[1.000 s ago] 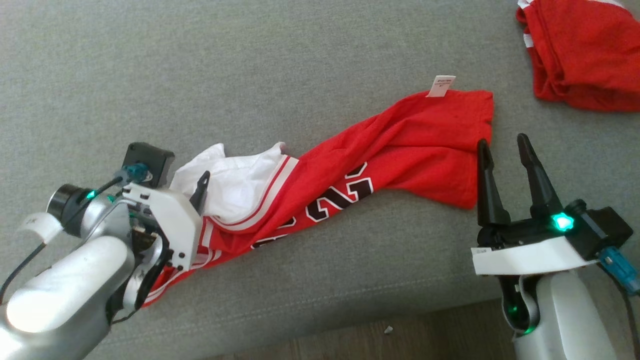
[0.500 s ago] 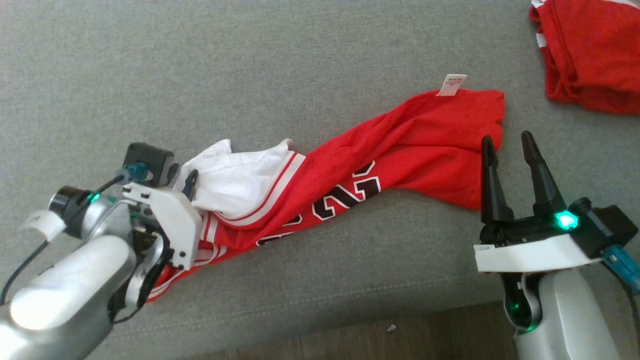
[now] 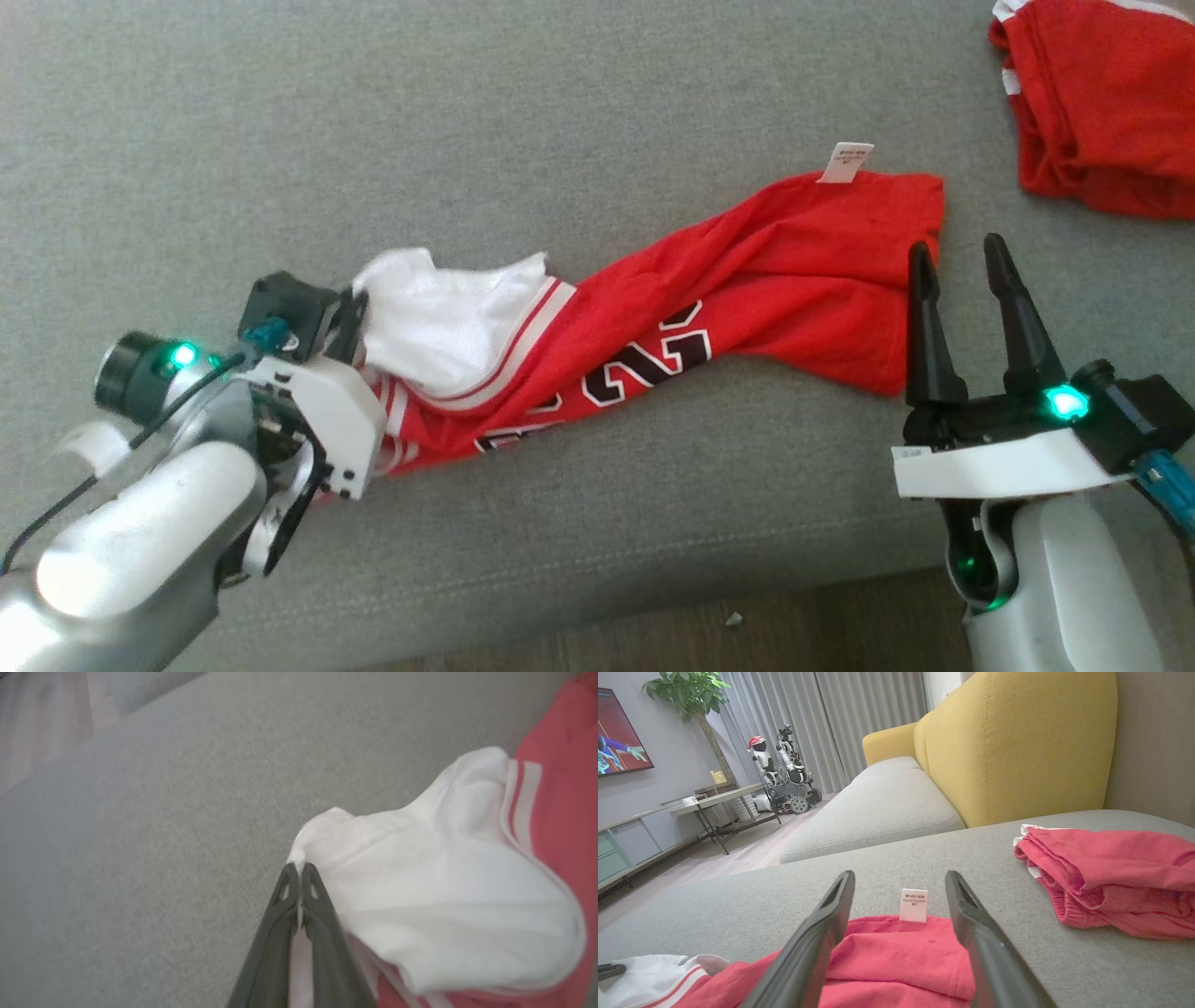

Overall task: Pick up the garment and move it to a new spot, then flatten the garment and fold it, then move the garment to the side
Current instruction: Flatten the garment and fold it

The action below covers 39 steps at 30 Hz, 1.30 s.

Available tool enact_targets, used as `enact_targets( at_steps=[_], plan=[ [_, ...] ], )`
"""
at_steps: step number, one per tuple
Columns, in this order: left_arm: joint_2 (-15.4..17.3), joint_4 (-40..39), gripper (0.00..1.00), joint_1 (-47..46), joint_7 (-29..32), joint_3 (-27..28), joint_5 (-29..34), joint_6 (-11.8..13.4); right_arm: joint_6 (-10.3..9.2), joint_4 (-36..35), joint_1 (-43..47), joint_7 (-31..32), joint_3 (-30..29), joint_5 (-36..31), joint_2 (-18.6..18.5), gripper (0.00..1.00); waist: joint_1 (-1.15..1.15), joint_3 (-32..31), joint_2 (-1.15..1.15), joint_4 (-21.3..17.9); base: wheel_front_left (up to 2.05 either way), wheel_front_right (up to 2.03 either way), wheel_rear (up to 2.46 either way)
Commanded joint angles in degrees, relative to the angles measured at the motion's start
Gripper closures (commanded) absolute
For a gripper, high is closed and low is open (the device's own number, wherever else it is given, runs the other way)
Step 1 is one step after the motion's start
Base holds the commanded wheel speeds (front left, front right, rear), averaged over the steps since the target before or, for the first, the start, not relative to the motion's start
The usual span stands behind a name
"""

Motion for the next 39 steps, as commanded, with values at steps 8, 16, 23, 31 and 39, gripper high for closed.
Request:
enact_targets(
  at_steps=[8,16,23,31,39],
  plan=[
    [3.24,-4.57,1.0,-4.52,-6.13,5.99,2.14,2.22,0.26,9.55,-4.35,-0.26,-1.86,0.34,-0.05,0.0,0.0,-1.61,0.0,0.47,0.0,0.0,0.0],
    [3.29,-4.05,1.0,-3.34,-4.68,4.44,0.64,0.01,0.26,21.1,-14.39,0.42,-2.24,0.05,-1.93,0.0,0.0,-1.84,0.0,1.05,0.0,0.0,0.0],
    [1.12,-2.44,0.0,-0.69,-6.11,2.0,1.04,-0.32,0.26,23.67,-14.04,-0.1,-1.18,1.77,-1.36,0.0,0.0,-0.75,0.0,1.44,0.0,0.0,0.0],
    [-0.77,-1.41,0.0,1.51,-7.74,1.19,1.78,2.25,0.26,23.18,-12.72,-0.24,-1.34,2.38,-0.89,0.0,0.0,-0.57,0.0,1.12,0.0,0.0,0.0],
    [-1.43,-0.85,0.0,1.77,-8.57,-0.48,4.97,4.77,0.26,21.93,-11.4,-0.25,-1.53,2.43,-0.49,0.0,0.0,-1.17,0.0,0.49,0.0,0.0,0.0]
  ],
)
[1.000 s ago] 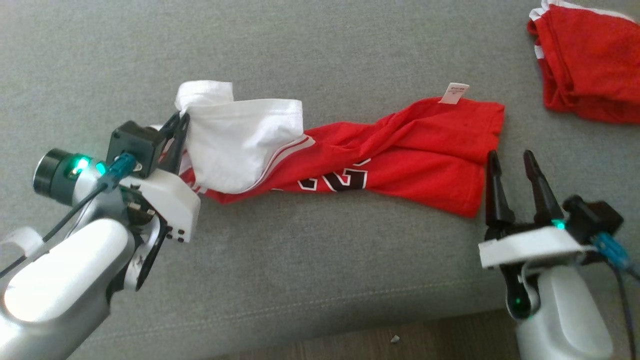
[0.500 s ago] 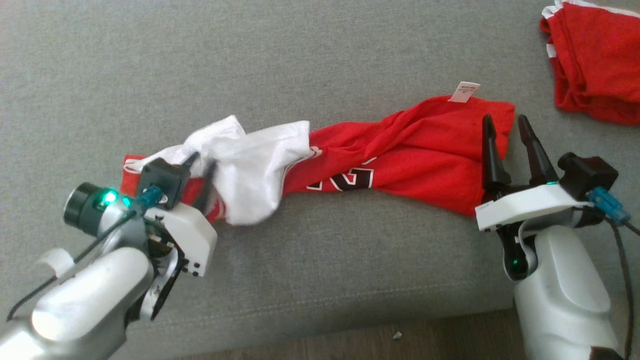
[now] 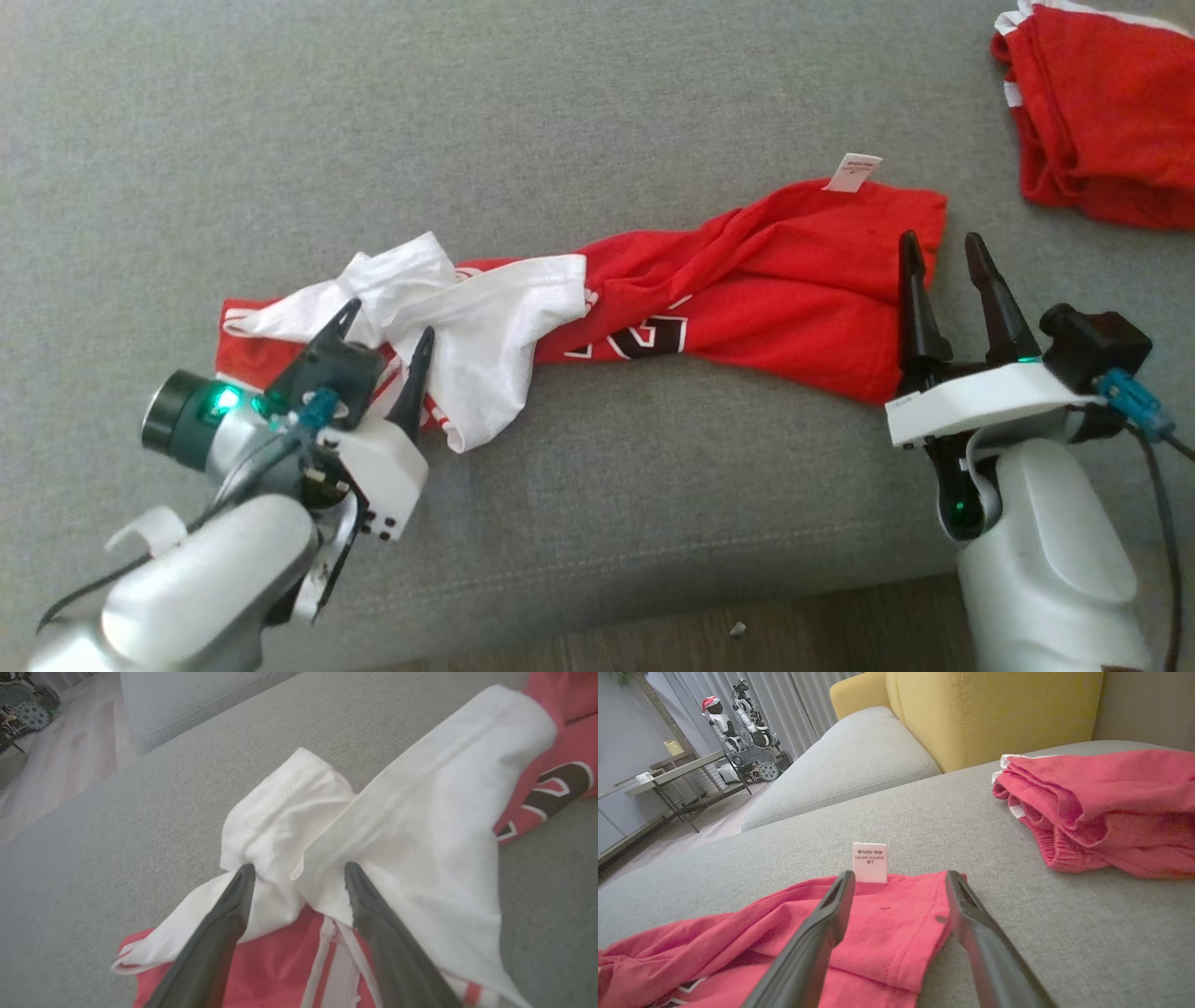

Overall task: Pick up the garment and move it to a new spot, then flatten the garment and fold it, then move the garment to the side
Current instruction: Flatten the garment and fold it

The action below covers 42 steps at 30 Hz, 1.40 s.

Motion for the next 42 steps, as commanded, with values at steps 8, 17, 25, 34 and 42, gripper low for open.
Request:
enact_targets(
  at_steps=[8,17,25,34,42],
  plan=[
    [1.08,-2.81,0.0,-1.27,-4.08,-0.14,9.17,7.85,0.26,-2.33,2.06,-0.65,0.84,-0.05,0.91,0.0,0.0,-0.72,0.0,-0.53,0.0,0.0,0.0],
    [0.2,-2.18,0.0,0.07,-5.74,-2.53,12.91,10.58,0.26,-2.16,2.74,-0.65,0.77,-0.37,1.08,0.0,0.0,-0.84,0.0,-0.66,0.0,0.0,0.0],
    [-0.02,-0.98,0.0,2.38,-6.54,0.54,6.6,9.23,0.26,-2.35,2.7,-0.65,1.09,-0.16,1.17,0.0,0.0,-0.73,0.0,-1.06,0.0,0.0,0.0],
    [0.13,0.38,0.0,1.04,-7.0,-0.78,9.01,9.51,0.26,-2.39,3.02,-0.65,0.55,-0.49,1.21,0.0,0.0,-0.42,0.0,-1.04,0.0,0.0,0.0],
    [0.05,-0.81,0.0,-1.05,-9.35,-3.7,16.36,12.26,0.26,-2.17,2.95,-0.65,0.47,-0.85,1.25,0.0,0.0,-0.29,0.0,-0.97,0.0,0.0,0.0]
  ],
)
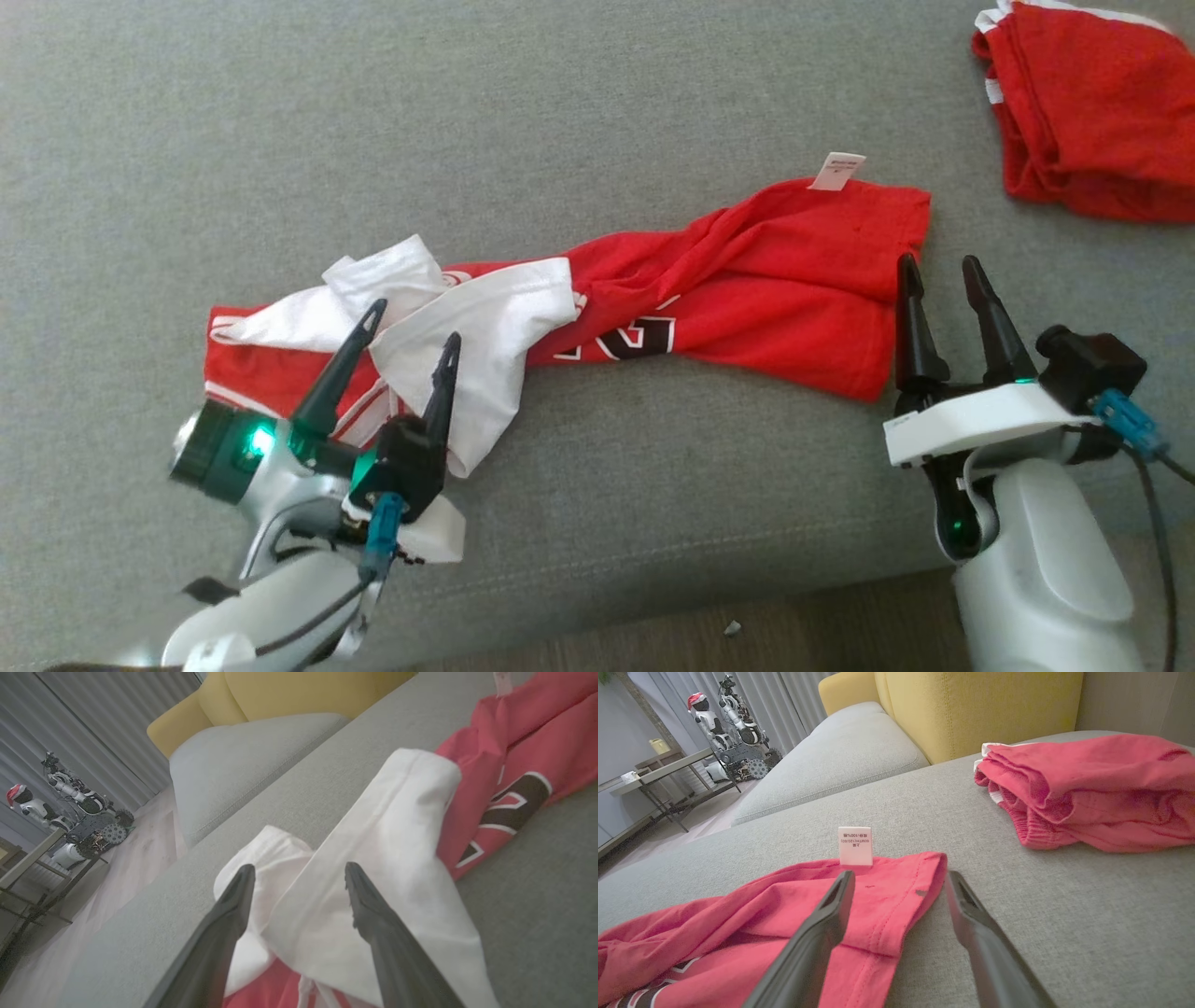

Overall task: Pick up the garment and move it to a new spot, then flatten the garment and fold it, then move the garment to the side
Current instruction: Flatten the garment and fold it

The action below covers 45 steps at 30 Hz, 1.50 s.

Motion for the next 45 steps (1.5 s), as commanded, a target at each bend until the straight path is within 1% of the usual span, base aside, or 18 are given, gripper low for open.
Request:
enact_targets(
  at_steps=[1,6,8,10,11,12,13,19,23,27,31,35,36,41,45],
  plan=[
    [1.43,-0.81,0.0,-1.89,0.17,1.83,-0.58,-0.31,0.26,-1.48,0.81,-0.65,1.19,-0.41,0.6,0.0,0.0,0.0,0.0,0.03,0.0,0.0,0.0],
    [1.17,1.04,0.0,-1.39,2.24,2.89,-4.93,-2.64,0.26,-1.38,0.71,-0.65,1.58,-0.22,0.63,0.0,0.0,0.15,0.0,-0.06,0.0,0.0,0.0],
    [1.48,1.22,0.28,-1.54,1.79,3.33,-5.65,-3.3,0.26,-1.39,0.6,-0.65,1.7,-0.06,0.63,0.0,0.0,0.13,0.0,-0.17,0.0,0.0,0.0],
    [1.65,1.28,0.54,-1.54,1.44,3.48,-5.99,-3.61,0.26,-1.43,0.65,-0.65,1.58,0.01,0.64,0.0,0.0,0.0,0.0,-0.19,0.0,0.0,0.0],
    [1.72,1.3,0.69,-1.49,1.3,3.51,-6.1,-3.7,0.26,-1.45,0.72,-0.65,1.49,0.01,0.64,0.0,0.0,-0.07,0.0,-0.18,0.0,0.0,0.0],
    [1.76,1.27,0.96,-1.41,1.22,3.46,-6.2,-3.84,0.26,-1.46,0.81,-0.65,1.37,-0.01,0.64,0.0,0.0,-0.13,0.0,-0.17,0.0,0.0,0.0],
    [1.71,1.17,1.0,-1.24,1.14,3.46,-6.48,-3.98,0.26,-1.48,0.91,-0.65,1.25,-0.03,0.64,0.0,0.0,-0.21,0.0,-0.14,0.0,0.0,0.0],
    [1.39,0.42,1.0,-0.48,0.06,3.44,-7.07,-4.17,0.26,-1.8,1.2,-0.65,0.64,-0.37,0.65,0.0,0.0,-0.65,0.0,0.15,0.0,0.0,0.0],
    [2.17,-2.37,1.0,-1.45,-1.82,4.76,-5.49,-2.45,0.26,-1.7,0.83,-0.65,0.32,-0.15,0.65,0.0,0.0,-0.88,0.0,0.58,0.0,0.0,0.0],
    [3.97,-6.11,1.0,-3.04,-2.87,6.65,-4.05,-1.26,0.26,0.19,-0.77,-0.66,-0.37,0.23,0.55,0.0,0.0,-0.96,0.0,1.18,0.0,0.0,0.0],
    [6.25,-8.52,1.0,-3.84,-3.19,8.02,-3.59,-0.89,0.26,4.66,-4.73,-0.34,-2.66,1.74,-0.06,0.0,0.0,-0.95,0.0,1.51,0.0,0.0,0.0],
    [7.76,-9.22,1.0,-3.86,-3.31,8.77,-4.06,-1.12,0.26,10.13,-10.0,2.19,-4.38,4.22,-0.59,0.0,0.0,-0.82,0.0,1.72,0.0,0.0,0.0],
    [7.76,-9.22,1.0,-3.86,-3.31,8.77,-4.06,-1.12,0.26,10.13,-10.0,2.19,-4.38,4.22,-0.59,0.0,0.0,-0.82,0.0,1.72,0.0,0.0,0.0],
    [8.32,-9.67,1.0,-4.02,-3.16,8.88,-4.14,-1.14,0.26,17.07,-15.95,6.31,-5.62,7.05,-1.79,0.0,0.0,-0.4,0.0,2.48,0.0,0.0,0.0],
    [8.38,-9.52,1.0,-4.34,-3.13,8.89,-4.26,-1.43,0.26,22.67,-19.72,9.69,-6.29,6.67,-3.2,0.0,0.0,0.3,0.0,3.26,0.0,0.0,0.0]
  ],
)
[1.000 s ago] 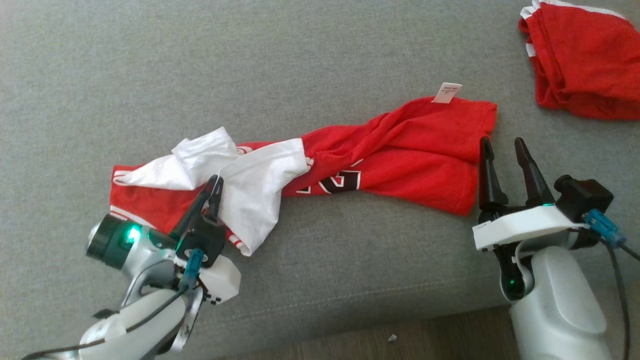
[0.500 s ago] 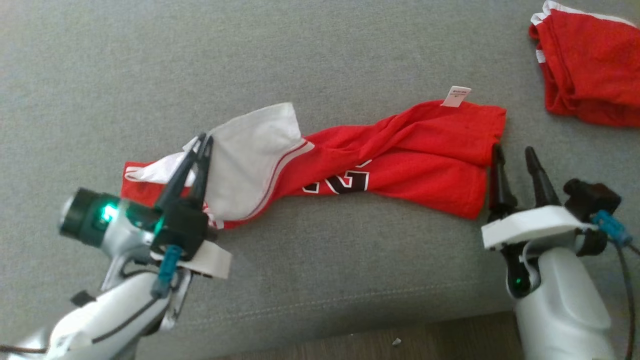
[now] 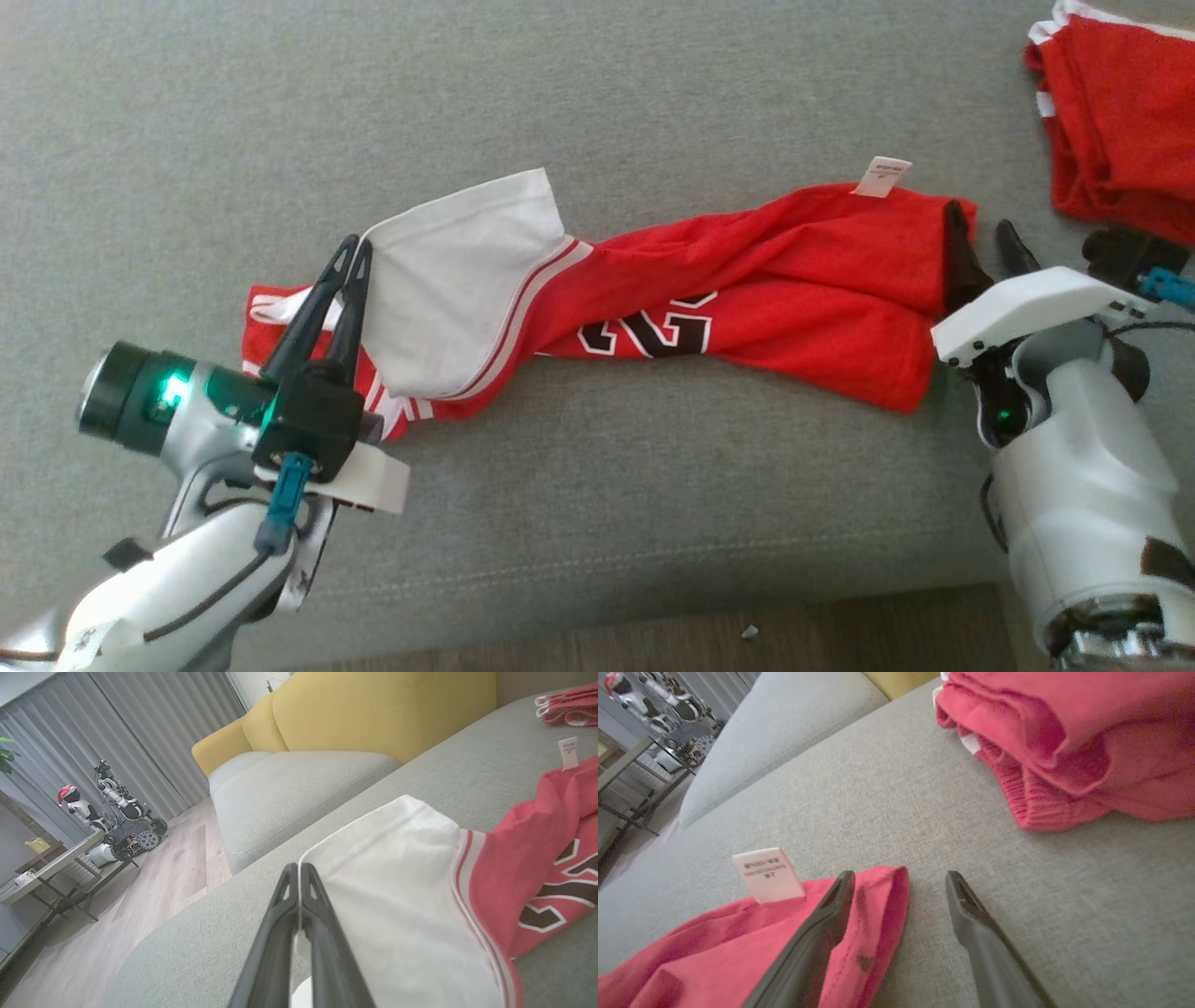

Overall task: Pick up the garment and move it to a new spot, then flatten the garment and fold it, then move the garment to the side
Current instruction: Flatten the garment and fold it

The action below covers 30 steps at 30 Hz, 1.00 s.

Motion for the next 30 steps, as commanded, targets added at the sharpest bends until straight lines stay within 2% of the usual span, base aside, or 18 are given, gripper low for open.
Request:
enact_targets(
  at_steps=[1,4,5,6,7,8,13,17,20,23,27,30],
  plan=[
    [2.22,-1.3,1.0,-2.71,-0.19,2.86,-0.14,-0.03,0.26,-0.79,-1.84,0.08,1.05,-0.68,-0.18,0.0,0.0,0.29,0.0,0.34,0.0,0.0,0.0],
    [2.06,-1.14,1.0,-2.89,-0.17,2.71,-0.09,-0.18,0.26,2.25,-3.81,1.32,1.27,-1.74,-0.65,0.02,0.0,0.6,0.0,0.9,0.0,0.0,0.0],
    [2.05,-0.99,1.0,-2.91,-0.2,2.72,-0.15,-0.26,0.26,3.03,-4.36,1.64,1.47,-2.08,-0.67,0.13,0.0,0.65,0.0,1.03,0.0,0.0,0.0],
    [2.02,-0.83,1.0,-2.89,-0.22,2.76,-0.25,-0.29,0.26,3.71,-4.79,1.94,1.69,-2.37,-0.61,0.43,0.0,0.66,0.0,1.13,0.0,0.0,0.0],
    [1.98,-0.69,1.0,-2.88,-0.25,2.77,-0.32,-0.33,0.26,4.17,-5.14,2.01,1.96,-2.57,-0.51,0.62,0.0,0.65,0.0,1.22,0.0,0.0,0.0],
    [1.9,-0.56,1.0,-2.85,-0.28,2.77,-0.36,-0.35,0.26,4.4,-5.42,1.72,2.38,-2.85,-0.48,1.0,0.0,0.58,0.0,1.3,0.0,0.0,0.0],
    [2.22,0.2,1.0,-4.29,-0.4,2.67,0.11,-1.68,0.26,3.91,-6.81,-0.92,4.39,-3.67,-0.99,1.0,0.0,-0.2,0.0,1.53,0.0,0.0,0.0],
    [4.31,0.59,1.0,-10.67,0.6,3.22,2.3,-5.39,0.26,1.4,-10.09,-2.68,6.3,-3.84,-2.01,1.0,0.0,-0.02,0.0,1.43,0.0,0.0,0.0],
    [6.06,1.23,1.0,-18.74,2.0,4.57,4.39,-9.61,0.26,-0.92,-14.59,-2.37,7.86,-3.83,-3.28,1.0,0.0,1.34,0.0,1.27,0.0,0.0,0.0],
    [6.26,3.24,1.0,-28.28,4.13,5.71,6.4,-14.9,0.26,-2.95,-20.53,-0.59,9.41,-4.13,-5.0,1.0,0.0,3.72,0.0,1.28,0.0,0.0,0.0],
    [3.85,10.21,1.0,-41.75,5.0,7.35,7.75,-22.53,0.26,-5.56,-30.35,2.13,12.22,-5.46,-7.26,1.0,0.0,8.61,0.0,1.0,0.0,0.0,0.0],
    [1.09,17.56,1.0,-51.77,3.62,8.27,9.65,-26.7,0.26,-6.72,-38.18,1.87,13.82,-6.89,-8.7,1.0,0.0,12.16,0.0,0.23,0.0,0.0,0.0]
  ],
)
